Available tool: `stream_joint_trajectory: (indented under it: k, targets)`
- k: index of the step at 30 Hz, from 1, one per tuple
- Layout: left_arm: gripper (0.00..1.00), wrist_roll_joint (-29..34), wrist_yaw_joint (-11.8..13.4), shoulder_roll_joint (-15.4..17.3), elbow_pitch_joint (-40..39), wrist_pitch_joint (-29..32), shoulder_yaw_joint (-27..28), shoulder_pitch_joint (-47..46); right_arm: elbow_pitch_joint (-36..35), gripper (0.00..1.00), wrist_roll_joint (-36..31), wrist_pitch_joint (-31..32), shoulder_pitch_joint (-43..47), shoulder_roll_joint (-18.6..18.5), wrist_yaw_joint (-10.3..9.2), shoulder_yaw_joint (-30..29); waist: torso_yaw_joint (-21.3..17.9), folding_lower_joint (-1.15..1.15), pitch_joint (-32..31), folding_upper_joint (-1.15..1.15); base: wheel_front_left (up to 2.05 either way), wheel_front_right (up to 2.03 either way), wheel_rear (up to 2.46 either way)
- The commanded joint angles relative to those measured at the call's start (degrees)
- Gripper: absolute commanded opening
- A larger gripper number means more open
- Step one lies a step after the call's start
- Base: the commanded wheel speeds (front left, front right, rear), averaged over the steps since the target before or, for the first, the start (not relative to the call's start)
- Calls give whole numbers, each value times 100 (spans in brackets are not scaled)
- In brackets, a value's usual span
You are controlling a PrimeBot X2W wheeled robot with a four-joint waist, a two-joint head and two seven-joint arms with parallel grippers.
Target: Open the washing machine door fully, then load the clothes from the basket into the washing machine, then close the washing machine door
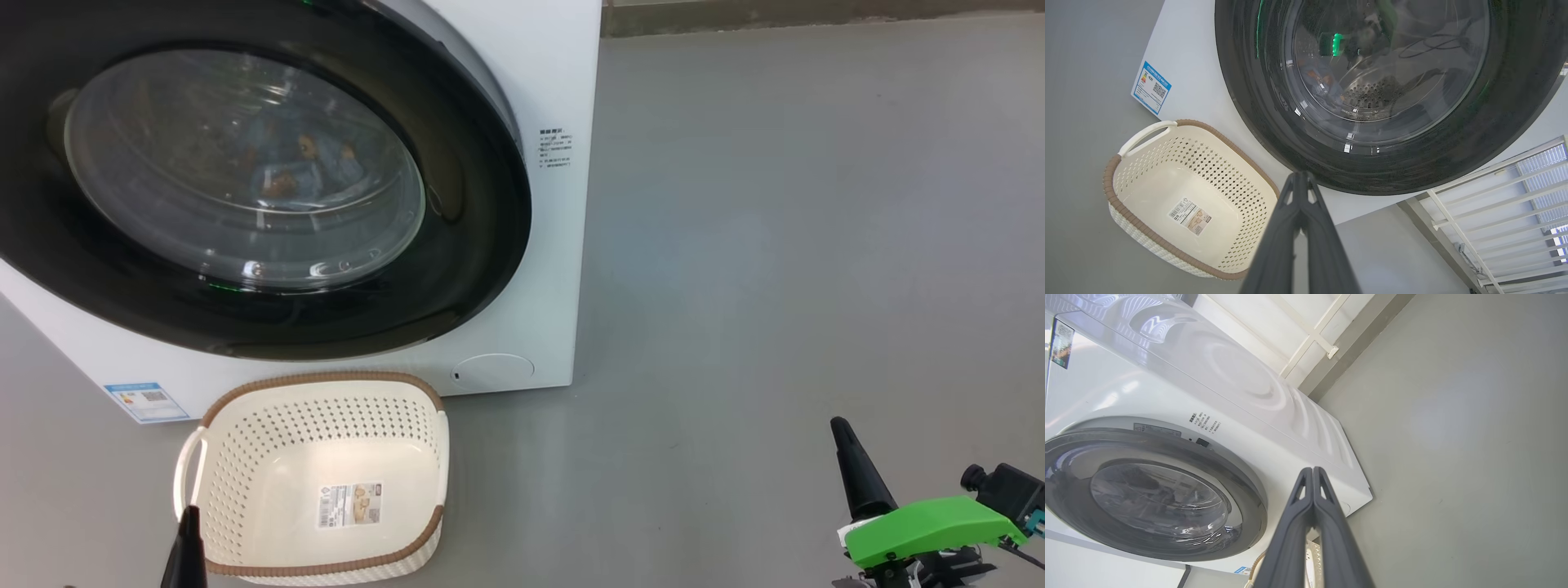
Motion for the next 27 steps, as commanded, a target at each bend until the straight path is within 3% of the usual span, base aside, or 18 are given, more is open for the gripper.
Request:
stream_joint_trajectory:
  k: [1, 27]
  targets:
    - [0, -159, -9, 58, -161, 31, 125, -281, -183, 0, 164, 54, -18, -20, -7, 18, 6, 0, -6, 0, 0, 0, 0]
    - [0, -1615, -13, 9, -223, 443, 211, -429, -402, 0, 1528, 478, 15, 157, -10, -219, 95, 0, -93, 0, 0, 0, 0]
